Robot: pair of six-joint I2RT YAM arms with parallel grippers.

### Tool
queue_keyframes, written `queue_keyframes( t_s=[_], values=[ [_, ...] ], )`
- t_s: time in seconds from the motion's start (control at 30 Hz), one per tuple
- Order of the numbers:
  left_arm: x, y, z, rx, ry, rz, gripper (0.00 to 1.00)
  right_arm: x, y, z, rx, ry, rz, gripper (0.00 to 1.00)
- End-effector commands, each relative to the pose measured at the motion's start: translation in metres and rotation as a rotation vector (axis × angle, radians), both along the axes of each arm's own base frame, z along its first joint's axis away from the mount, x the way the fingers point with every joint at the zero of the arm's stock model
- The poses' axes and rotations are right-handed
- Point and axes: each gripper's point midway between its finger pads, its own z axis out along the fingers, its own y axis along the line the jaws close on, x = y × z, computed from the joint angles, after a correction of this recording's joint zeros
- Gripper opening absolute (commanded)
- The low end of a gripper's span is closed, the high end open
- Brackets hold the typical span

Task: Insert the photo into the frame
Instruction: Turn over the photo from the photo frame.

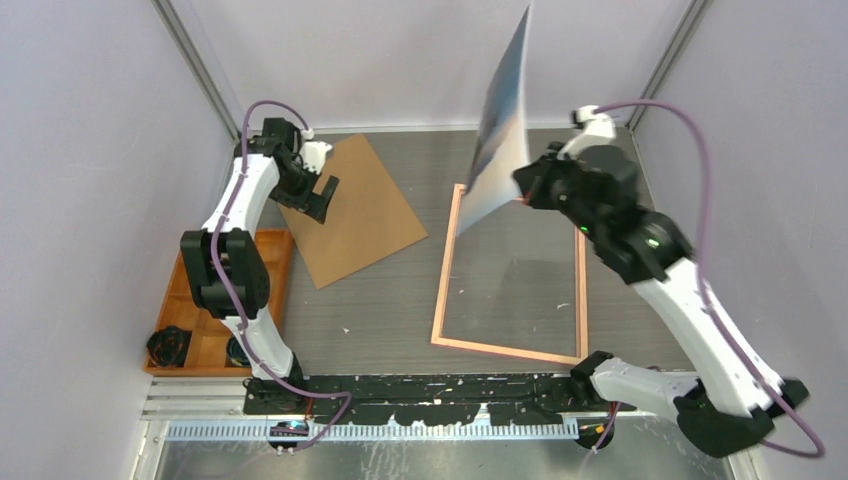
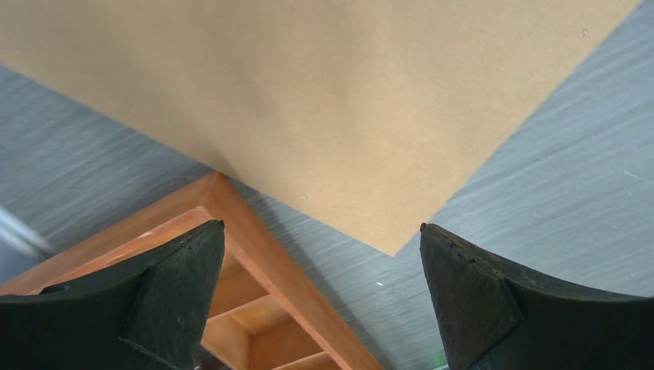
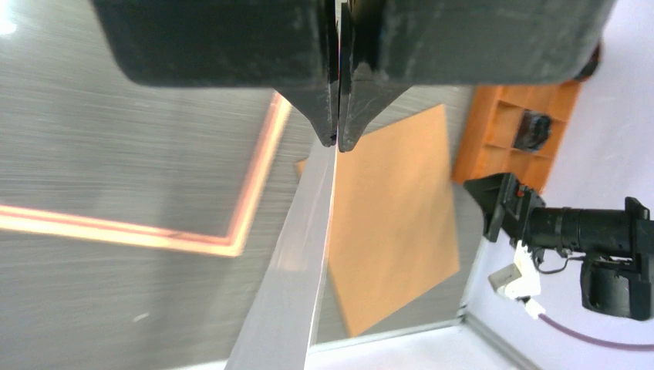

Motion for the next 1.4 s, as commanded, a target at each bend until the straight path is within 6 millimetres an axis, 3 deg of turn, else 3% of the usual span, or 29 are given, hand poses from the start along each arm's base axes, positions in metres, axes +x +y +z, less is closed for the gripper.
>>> queue_keyframes(
  t_s=[0.0,0.07,0.17,0.33,0.43,0.67,0.9,1.37],
  values=[
    [-0.022,-0.018,-0.002,-0.090,0.043,-0.010,1.00,-0.034,-0.050,-0.023,-0.329,0.142,-0.048,0.01],
    [-0.026,-0.020,-0.002,-0.094,0.041,-0.010,1.00,-0.036,-0.034,-0.035,-0.419,0.218,0.013,0.01],
    [-0.031,-0.021,0.002,-0.100,0.036,-0.013,1.00,-0.038,-0.005,-0.083,-0.702,0.358,0.056,0.01],
    [-0.035,-0.023,0.011,-0.105,0.014,-0.025,1.00,-0.050,0.014,-0.142,-0.897,0.529,0.083,0.01],
    [-0.037,-0.022,0.013,-0.102,0.010,-0.031,1.00,-0.060,0.022,-0.171,-0.886,0.609,0.093,0.01],
    [-0.040,-0.023,0.011,-0.104,0.013,-0.048,1.00,-0.082,0.067,-0.230,-0.589,0.698,0.180,0.01],
    [-0.041,-0.026,0.011,-0.107,0.012,-0.060,1.00,-0.081,0.082,-0.253,-0.429,0.697,0.071,0.01],
    [-0.043,-0.028,0.008,-0.099,0.021,-0.078,1.00,-0.083,0.082,-0.279,-0.549,0.708,0.074,0.01]
  ],
)
